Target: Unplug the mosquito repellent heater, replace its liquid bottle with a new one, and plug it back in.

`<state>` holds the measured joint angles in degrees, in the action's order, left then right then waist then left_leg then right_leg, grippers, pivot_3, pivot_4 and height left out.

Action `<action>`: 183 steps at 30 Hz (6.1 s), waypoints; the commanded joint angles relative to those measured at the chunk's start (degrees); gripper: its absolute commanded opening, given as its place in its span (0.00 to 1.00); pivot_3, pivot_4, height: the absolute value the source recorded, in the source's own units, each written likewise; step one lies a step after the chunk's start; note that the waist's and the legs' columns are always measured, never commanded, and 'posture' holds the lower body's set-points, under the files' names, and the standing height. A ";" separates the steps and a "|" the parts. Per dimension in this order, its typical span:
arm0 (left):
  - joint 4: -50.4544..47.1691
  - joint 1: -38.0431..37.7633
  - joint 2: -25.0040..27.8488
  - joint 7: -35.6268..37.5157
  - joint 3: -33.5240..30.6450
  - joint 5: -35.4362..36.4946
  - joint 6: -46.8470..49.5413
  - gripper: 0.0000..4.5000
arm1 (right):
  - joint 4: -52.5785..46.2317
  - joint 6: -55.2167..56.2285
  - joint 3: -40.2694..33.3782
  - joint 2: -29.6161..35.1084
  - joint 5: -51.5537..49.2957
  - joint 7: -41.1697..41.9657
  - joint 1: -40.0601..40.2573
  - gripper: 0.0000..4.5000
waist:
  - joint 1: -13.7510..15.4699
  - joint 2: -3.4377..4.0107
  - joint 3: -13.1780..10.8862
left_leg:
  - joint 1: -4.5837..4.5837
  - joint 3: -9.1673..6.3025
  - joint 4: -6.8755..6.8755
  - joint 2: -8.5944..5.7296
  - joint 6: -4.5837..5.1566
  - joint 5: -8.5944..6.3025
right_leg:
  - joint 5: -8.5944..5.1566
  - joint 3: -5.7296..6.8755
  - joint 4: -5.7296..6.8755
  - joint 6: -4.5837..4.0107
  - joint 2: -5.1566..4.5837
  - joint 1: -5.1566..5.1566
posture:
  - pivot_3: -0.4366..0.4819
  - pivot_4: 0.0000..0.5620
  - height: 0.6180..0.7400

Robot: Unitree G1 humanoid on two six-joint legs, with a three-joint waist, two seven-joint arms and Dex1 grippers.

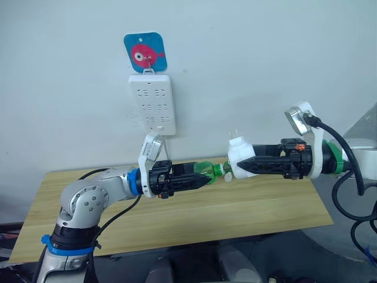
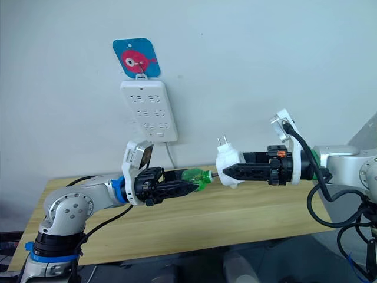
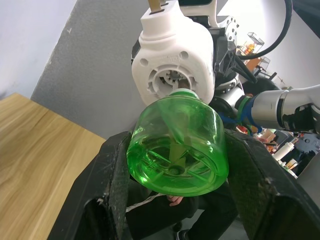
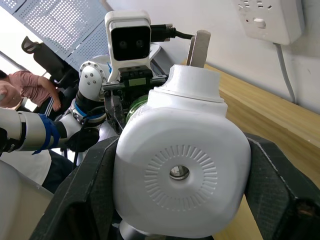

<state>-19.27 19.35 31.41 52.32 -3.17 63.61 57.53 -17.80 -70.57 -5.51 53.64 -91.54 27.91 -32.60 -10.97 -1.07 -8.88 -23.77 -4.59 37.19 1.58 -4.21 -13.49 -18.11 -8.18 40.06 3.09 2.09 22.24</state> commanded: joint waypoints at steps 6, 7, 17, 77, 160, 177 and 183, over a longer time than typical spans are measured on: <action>-1.11 1.13 -2.20 -1.63 -0.66 2.40 -0.60 0.53 | -2.14 1.00 -0.33 -2.08 -4.49 -3.18 0.47 0.69 | 0.04 0.00 0.01 | 0.00 0.00 0.01 0.00 0.00 0.00 | 0.01 -0.01 0.00 0.01 0.00 -0.01 | 0.30 0.15 1.00; -1.15 1.13 -2.32 -1.74 -0.60 2.34 -0.63 0.53 | -2.40 1.08 -0.14 -2.30 -5.10 -3.59 0.57 0.69 | 0.03 0.00 0.01 | 0.00 0.00 0.01 0.00 0.00 0.00 | 0.01 0.00 0.00 0.01 0.00 -0.01 | 0.30 0.15 1.00; -1.38 0.88 -2.29 -1.41 0.23 0.73 -1.22 0.53 | -4.17 1.13 1.30 -2.74 -8.82 -5.25 -0.24 0.69 | 0.06 0.00 0.01 | 0.00 0.00 0.01 0.00 0.00 0.00 | 0.01 0.00 0.02 0.01 0.00 -0.01 | 0.30 0.16 1.00; -4.77 -0.97 0.01 -1.00 -0.83 -1.15 -3.34 0.53 | 4.36 -3.68 -0.03 -0.37 -6.43 -2.56 -3.71 0.69 | 0.28 0.00 0.00 | 0.01 0.01 0.01 0.00 0.01 0.00 | 0.00 -0.02 0.01 0.03 0.03 -0.01 | 0.31 0.18 1.00; 7.44 17.42 8.43 9.15 0.73 -3.94 2.98 0.53 | -6.26 14.78 -1.32 -4.93 -21.45 -19.81 9.10 0.69 | 1.33 0.01 -0.01 | 0.00 0.00 -0.06 0.06 0.01 0.00 | -0.08 -0.03 -0.04 0.16 0.09 0.03 | 0.28 0.19 1.00; 6.86 16.71 9.16 11.76 2.59 -6.98 1.41 0.53 | -5.95 14.83 -1.08 -4.27 -21.41 -19.89 8.92 0.69 | 1.32 0.01 -0.01 | 0.00 0.00 -0.06 0.06 0.02 0.00 | -0.07 -0.03 -0.04 0.15 0.09 0.03 | 0.28 0.19 1.00; 7.25 17.16 7.93 10.95 1.85 -6.54 1.56 0.53 | -5.94 14.74 -0.84 -4.23 -21.43 -19.70 8.70 0.69 | 1.33 0.01 -0.01 | 0.00 0.00 -0.06 0.05 0.02 0.00 | -0.07 -0.03 -0.04 0.14 0.09 0.03 | 0.28 0.18 1.00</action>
<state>-11.33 35.60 39.62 63.12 -0.14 56.35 59.63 -22.38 -56.54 -5.56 48.86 -111.48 7.48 -22.71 -9.64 -1.06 -8.89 -23.77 -4.59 37.14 1.63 -4.19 -13.49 -18.18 -8.21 40.02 3.23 2.19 22.26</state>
